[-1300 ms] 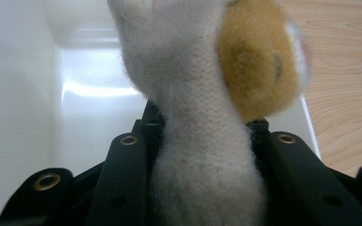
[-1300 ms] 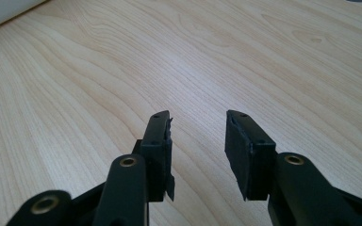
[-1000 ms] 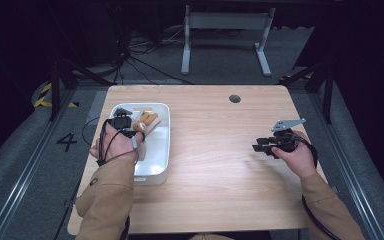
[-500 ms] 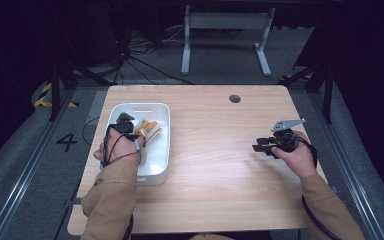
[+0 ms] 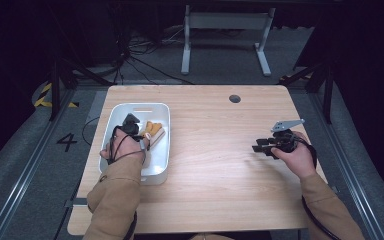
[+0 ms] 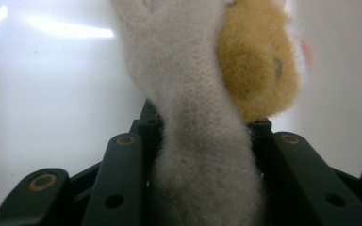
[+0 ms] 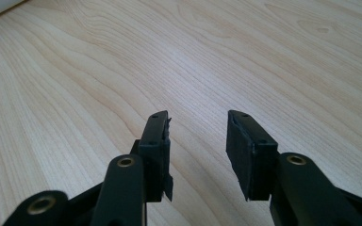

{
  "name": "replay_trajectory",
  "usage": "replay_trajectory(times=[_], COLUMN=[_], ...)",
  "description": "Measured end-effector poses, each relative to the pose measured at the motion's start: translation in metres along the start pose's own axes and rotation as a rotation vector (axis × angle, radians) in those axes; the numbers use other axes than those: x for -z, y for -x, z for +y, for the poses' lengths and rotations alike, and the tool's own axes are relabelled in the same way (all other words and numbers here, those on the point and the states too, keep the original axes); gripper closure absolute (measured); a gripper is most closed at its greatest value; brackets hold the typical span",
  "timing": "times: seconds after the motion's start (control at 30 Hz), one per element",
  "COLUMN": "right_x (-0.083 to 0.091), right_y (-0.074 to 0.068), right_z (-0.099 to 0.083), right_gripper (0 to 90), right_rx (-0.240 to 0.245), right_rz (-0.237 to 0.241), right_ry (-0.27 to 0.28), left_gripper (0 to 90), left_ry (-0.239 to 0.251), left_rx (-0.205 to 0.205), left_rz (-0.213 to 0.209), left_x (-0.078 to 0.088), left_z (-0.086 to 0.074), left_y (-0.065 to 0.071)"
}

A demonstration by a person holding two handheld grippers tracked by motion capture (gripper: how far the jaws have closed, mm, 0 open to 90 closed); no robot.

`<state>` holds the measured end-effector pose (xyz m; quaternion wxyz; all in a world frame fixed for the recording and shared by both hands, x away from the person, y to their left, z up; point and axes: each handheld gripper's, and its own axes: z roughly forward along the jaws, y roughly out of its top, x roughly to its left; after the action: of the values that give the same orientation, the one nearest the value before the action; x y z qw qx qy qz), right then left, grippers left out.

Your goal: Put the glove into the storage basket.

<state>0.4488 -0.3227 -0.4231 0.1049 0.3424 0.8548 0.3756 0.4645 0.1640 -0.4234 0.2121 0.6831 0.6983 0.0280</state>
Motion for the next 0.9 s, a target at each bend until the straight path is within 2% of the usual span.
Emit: replay_trajectory(times=[0.13, 0.23, 0.3, 0.4, 0.47, 0.53, 0.63, 0.9], right_x=[0.000, 0.001, 0.001, 0.001, 0.002, 0.002, 0.002, 0.002], right_y=[0.000, 0.000, 0.001, 0.000, 0.000, 0.000, 0.000, 0.000], right_z=[0.000, -0.001, -0.001, -0.001, -0.001, -0.001, -0.001, -0.001], right_gripper=[59.9, 59.8, 59.6, 58.6, 57.8, 57.2, 56.7, 56.1], right_rx=[0.000, -0.001, 0.000, 0.001, -0.002, -0.002, -0.003, -0.006], right_rz=[0.000, 0.000, -0.001, -0.004, -0.005, -0.007, -0.006, -0.004], right_ry=[0.003, 0.002, 0.006, 0.011, 0.014, 0.018, 0.023, 0.027], left_gripper=[61.1, 56.3, 51.2, 36.4, 31.7, 29.3, 25.1, 23.8], left_ry=[-0.019, -0.022, -0.033, -0.010, 0.006, 0.009, 0.020, 0.009], left_rx=[0.008, 0.007, -0.001, -0.017, -0.038, -0.059, -0.073, -0.070], left_rz=[-0.002, 0.007, 0.011, 0.014, 0.037, 0.054, 0.059, 0.049], left_x=[-0.002, -0.004, -0.005, -0.008, -0.007, -0.007, -0.006, -0.004], left_z=[0.001, 0.000, 0.001, -0.001, -0.002, -0.002, -0.002, -0.001], left_y=[0.000, 0.000, 0.001, 0.004, 0.007, 0.009, 0.011, 0.011])
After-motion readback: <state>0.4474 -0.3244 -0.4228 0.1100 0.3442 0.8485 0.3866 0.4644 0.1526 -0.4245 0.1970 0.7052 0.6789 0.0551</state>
